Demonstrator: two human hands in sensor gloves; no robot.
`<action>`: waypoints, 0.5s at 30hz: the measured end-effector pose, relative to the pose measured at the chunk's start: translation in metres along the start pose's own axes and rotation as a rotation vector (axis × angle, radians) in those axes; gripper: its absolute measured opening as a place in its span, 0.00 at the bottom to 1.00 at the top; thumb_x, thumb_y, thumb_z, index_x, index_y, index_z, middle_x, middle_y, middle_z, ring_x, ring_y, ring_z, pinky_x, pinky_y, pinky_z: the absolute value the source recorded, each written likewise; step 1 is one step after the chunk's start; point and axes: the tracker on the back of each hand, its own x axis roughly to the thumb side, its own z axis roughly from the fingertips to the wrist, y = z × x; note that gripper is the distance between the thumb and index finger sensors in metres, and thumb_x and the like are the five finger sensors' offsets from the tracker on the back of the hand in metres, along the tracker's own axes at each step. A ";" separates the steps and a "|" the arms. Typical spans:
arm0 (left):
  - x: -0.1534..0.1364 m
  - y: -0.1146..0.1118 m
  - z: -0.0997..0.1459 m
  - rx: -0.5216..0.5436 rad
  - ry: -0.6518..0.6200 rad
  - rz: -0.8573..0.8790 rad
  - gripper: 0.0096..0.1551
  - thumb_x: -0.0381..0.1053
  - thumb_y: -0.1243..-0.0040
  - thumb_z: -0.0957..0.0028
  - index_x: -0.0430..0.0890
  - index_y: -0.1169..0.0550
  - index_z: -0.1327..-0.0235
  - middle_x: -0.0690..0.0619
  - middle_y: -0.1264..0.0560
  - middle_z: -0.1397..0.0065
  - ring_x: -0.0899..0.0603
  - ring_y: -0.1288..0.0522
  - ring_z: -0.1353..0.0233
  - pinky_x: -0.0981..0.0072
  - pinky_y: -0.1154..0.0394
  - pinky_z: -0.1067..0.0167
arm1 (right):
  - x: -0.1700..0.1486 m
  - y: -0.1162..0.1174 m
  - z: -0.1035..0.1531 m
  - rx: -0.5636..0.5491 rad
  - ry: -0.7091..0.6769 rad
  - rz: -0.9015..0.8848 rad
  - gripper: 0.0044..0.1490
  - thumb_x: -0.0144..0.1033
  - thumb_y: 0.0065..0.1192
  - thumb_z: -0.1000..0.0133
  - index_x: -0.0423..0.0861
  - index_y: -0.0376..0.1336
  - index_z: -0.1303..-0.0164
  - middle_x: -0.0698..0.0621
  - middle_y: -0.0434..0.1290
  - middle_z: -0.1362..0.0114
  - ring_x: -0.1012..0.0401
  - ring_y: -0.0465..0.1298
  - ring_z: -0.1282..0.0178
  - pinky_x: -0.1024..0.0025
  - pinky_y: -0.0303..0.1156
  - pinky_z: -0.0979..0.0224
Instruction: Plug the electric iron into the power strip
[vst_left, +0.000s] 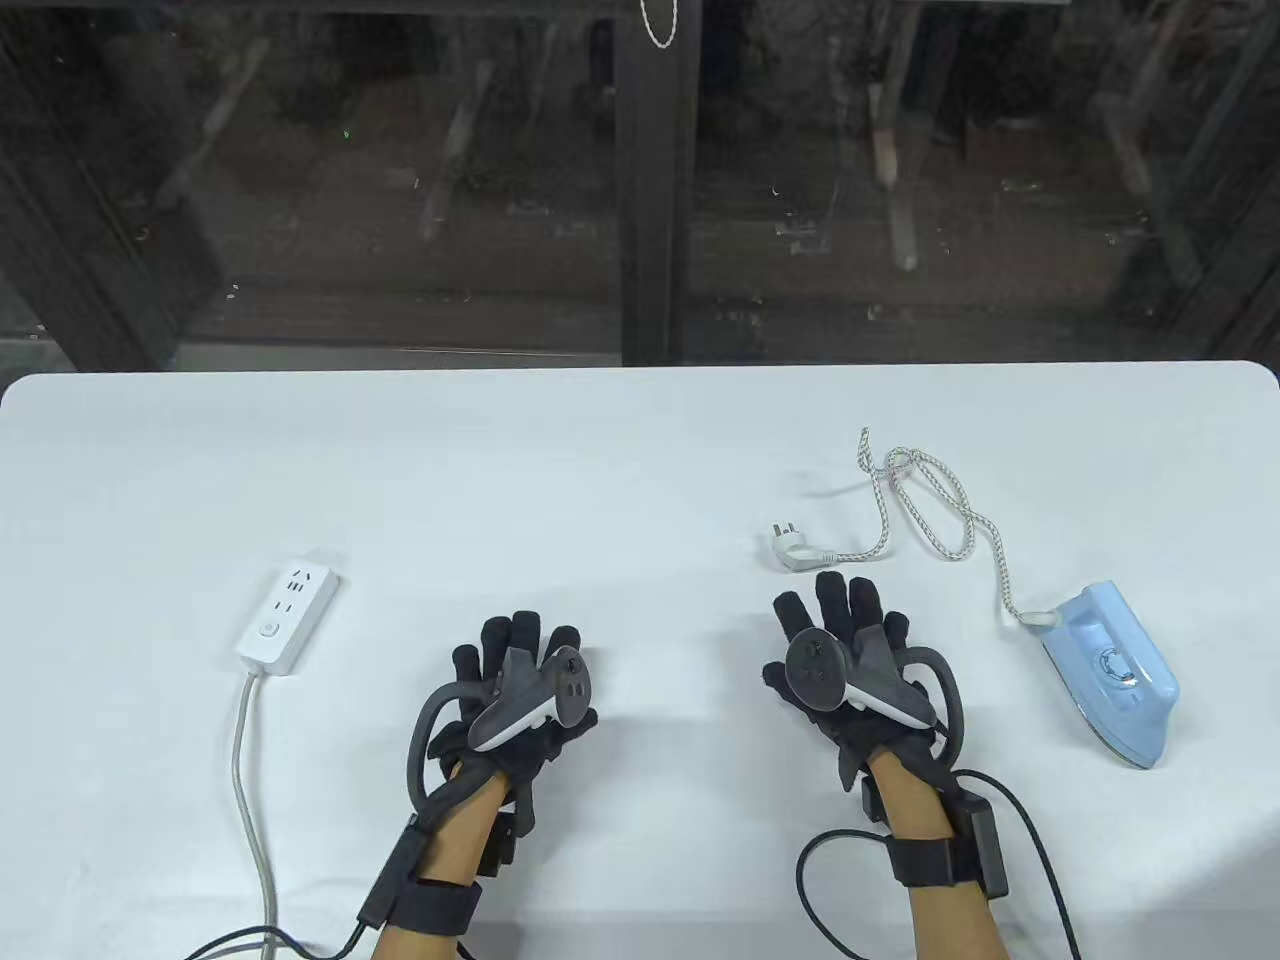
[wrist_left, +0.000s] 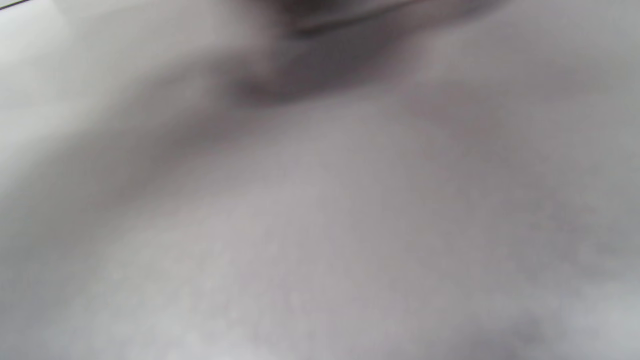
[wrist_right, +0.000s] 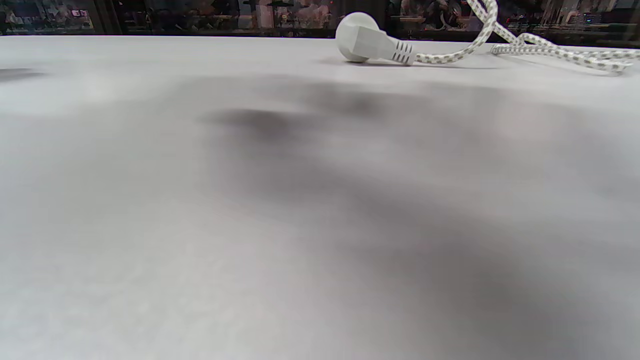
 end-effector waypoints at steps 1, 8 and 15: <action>-0.001 -0.002 -0.001 -0.013 0.007 -0.001 0.47 0.71 0.73 0.52 0.62 0.73 0.27 0.49 0.80 0.20 0.36 0.79 0.20 0.37 0.70 0.22 | 0.001 0.000 0.000 0.004 0.000 0.007 0.47 0.59 0.35 0.38 0.55 0.25 0.18 0.37 0.19 0.15 0.34 0.25 0.20 0.27 0.36 0.24; -0.008 0.000 -0.002 -0.014 0.026 0.024 0.47 0.71 0.72 0.52 0.62 0.73 0.27 0.50 0.80 0.20 0.36 0.79 0.20 0.37 0.70 0.22 | 0.003 0.000 -0.001 0.021 -0.009 -0.028 0.48 0.59 0.34 0.38 0.54 0.23 0.18 0.37 0.18 0.15 0.34 0.24 0.21 0.27 0.35 0.24; -0.039 0.016 -0.005 0.012 0.096 0.120 0.48 0.70 0.68 0.52 0.61 0.71 0.26 0.50 0.78 0.19 0.37 0.78 0.19 0.37 0.70 0.21 | 0.000 0.000 -0.003 0.031 -0.010 -0.056 0.48 0.59 0.35 0.38 0.54 0.23 0.18 0.36 0.18 0.15 0.34 0.24 0.21 0.27 0.35 0.24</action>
